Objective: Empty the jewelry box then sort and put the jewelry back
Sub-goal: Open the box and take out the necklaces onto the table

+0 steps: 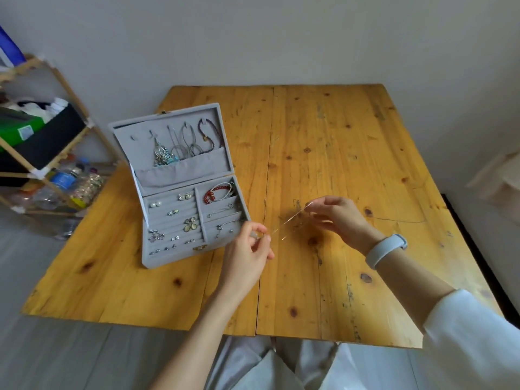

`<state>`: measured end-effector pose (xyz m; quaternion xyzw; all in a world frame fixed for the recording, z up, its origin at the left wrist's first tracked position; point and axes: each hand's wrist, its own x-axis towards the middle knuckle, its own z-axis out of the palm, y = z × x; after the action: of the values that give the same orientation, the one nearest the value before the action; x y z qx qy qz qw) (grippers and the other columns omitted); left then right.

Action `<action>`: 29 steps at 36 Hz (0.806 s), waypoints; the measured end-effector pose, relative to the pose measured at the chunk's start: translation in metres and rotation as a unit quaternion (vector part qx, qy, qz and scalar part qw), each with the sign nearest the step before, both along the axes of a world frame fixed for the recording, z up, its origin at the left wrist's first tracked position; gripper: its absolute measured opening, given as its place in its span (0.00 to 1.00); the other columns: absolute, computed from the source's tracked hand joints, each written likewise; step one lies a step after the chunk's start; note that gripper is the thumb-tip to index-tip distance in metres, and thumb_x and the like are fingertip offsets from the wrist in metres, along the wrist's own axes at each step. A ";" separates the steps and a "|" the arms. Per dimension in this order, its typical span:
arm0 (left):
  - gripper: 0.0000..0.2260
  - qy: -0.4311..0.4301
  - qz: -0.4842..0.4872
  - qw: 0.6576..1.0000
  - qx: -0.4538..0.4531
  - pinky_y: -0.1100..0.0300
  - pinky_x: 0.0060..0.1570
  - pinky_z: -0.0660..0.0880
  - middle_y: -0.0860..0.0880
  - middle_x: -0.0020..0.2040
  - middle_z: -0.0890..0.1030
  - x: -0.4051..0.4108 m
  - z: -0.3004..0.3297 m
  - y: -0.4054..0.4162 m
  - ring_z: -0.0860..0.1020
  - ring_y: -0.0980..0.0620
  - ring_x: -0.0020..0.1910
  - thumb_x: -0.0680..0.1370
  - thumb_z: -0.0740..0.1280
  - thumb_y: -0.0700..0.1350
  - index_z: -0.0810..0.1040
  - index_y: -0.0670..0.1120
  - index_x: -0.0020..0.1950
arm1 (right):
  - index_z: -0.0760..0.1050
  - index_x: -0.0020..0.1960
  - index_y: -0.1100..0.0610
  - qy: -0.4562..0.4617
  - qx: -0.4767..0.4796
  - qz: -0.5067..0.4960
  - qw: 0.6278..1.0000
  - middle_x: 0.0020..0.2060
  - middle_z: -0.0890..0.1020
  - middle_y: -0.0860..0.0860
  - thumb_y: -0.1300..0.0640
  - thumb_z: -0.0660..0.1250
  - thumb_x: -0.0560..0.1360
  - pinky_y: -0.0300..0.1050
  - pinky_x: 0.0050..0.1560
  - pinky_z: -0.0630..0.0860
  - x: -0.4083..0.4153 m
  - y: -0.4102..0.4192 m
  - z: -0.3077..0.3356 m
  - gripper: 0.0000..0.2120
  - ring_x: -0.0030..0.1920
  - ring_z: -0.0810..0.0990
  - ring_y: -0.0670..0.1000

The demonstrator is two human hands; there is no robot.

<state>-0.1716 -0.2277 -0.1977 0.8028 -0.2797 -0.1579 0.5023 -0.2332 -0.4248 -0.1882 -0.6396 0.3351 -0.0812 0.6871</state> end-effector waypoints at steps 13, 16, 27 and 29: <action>0.03 -0.214 0.048 0.969 0.118 0.52 0.36 0.75 0.45 0.37 0.82 0.000 -0.023 -0.029 0.78 0.44 0.36 0.75 0.67 0.43 0.76 0.43 0.44 | 0.77 0.50 0.61 0.075 -0.032 0.016 0.997 0.32 0.71 0.52 0.64 0.63 0.75 0.32 0.19 0.64 0.059 -0.034 0.005 0.06 0.26 0.68 0.47; 0.05 -0.268 0.054 0.951 0.148 0.54 0.37 0.75 0.44 0.35 0.81 -0.003 -0.021 -0.035 0.77 0.44 0.36 0.74 0.69 0.43 0.77 0.43 0.44 | 0.76 0.50 0.62 0.096 -0.063 0.028 0.993 0.31 0.72 0.54 0.64 0.64 0.74 0.33 0.21 0.67 0.078 -0.038 0.003 0.06 0.26 0.70 0.48; 0.10 -0.373 0.032 0.901 0.218 0.56 0.37 0.76 0.49 0.38 0.79 0.000 -0.033 -0.033 0.77 0.49 0.38 0.68 0.74 0.48 0.78 0.45 0.44 | 0.71 0.65 0.59 0.096 -0.302 0.088 0.944 0.57 0.76 0.58 0.67 0.57 0.74 0.48 0.58 0.75 0.108 -0.049 -0.007 0.20 0.53 0.77 0.56; 0.11 -0.404 0.014 0.891 0.205 0.55 0.40 0.76 0.48 0.42 0.78 0.001 -0.036 -0.031 0.76 0.48 0.42 0.68 0.73 0.46 0.79 0.45 0.47 | 0.69 0.67 0.58 0.086 -0.380 0.090 0.917 0.66 0.70 0.57 0.66 0.56 0.74 0.47 0.63 0.68 0.102 -0.047 -0.010 0.21 0.64 0.71 0.58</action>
<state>-0.1702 -0.2585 -0.2339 0.8865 -0.4083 0.1332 0.1723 -0.1308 -0.4717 -0.1984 -0.8845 0.2779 -0.0851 0.3650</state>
